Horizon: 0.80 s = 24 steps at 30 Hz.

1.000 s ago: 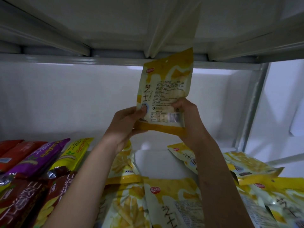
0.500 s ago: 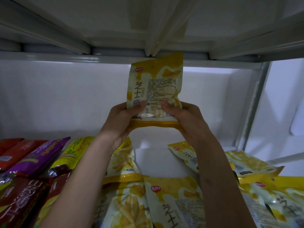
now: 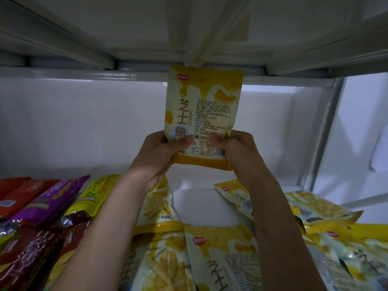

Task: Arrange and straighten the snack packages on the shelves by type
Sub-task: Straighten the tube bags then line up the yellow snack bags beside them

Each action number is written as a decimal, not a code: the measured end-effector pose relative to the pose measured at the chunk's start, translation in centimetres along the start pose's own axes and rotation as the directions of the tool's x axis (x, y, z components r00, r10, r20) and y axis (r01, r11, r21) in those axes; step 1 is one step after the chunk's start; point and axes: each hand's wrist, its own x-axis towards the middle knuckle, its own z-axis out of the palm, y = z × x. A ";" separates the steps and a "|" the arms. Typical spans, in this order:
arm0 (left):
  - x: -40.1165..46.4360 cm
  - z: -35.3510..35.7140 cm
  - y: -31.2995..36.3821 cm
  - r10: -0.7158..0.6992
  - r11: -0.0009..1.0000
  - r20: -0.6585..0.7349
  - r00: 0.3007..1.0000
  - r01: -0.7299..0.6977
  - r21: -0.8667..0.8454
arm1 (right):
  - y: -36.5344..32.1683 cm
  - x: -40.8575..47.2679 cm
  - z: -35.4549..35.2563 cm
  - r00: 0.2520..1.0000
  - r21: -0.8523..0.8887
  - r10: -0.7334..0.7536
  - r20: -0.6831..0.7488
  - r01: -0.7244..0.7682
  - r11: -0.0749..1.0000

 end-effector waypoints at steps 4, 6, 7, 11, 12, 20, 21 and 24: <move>-0.1 -0.3 0.0 0.016 1.000 -0.009 1.000 -0.016 0.017 | -0.3 -0.1 0.0 0.999 0.087 0.040 0.016 -0.041 0.995; -0.2 -0.5 0.2 -0.003 1.000 0.006 1.000 0.003 0.004 | -0.6 -0.4 -0.1 0.998 0.126 0.052 0.018 -0.054 0.991; -0.2 -0.5 0.2 -0.013 1.000 0.016 1.000 0.013 0.001 | -0.7 -0.6 -0.1 0.998 0.142 0.052 0.023 -0.055 0.988; -0.2 -0.4 0.4 -0.045 0.999 0.030 0.999 0.045 -0.025 | -0.7 -0.8 -0.1 0.997 0.183 0.050 0.052 -0.058 0.981; -0.2 -0.4 0.4 -0.041 0.999 0.011 0.999 0.041 -0.025 | -0.7 -0.9 -0.1 0.997 0.182 0.048 0.065 -0.059 0.982; -0.5 -0.8 0.6 -0.016 1.000 0.011 1.000 0.016 0.012 | -0.7 -0.6 0.1 0.992 0.206 0.031 0.123 -0.056 0.977; -0.6 -0.8 0.6 -0.029 0.999 0.026 0.999 0.028 0.022 | -0.7 -0.6 0.1 0.993 0.205 0.019 0.119 -0.043 0.978; -0.5 -1.0 0.6 -0.041 0.998 0.029 0.999 0.039 0.051 | -0.5 -0.5 0.2 0.996 0.190 -0.012 0.089 -0.005 0.982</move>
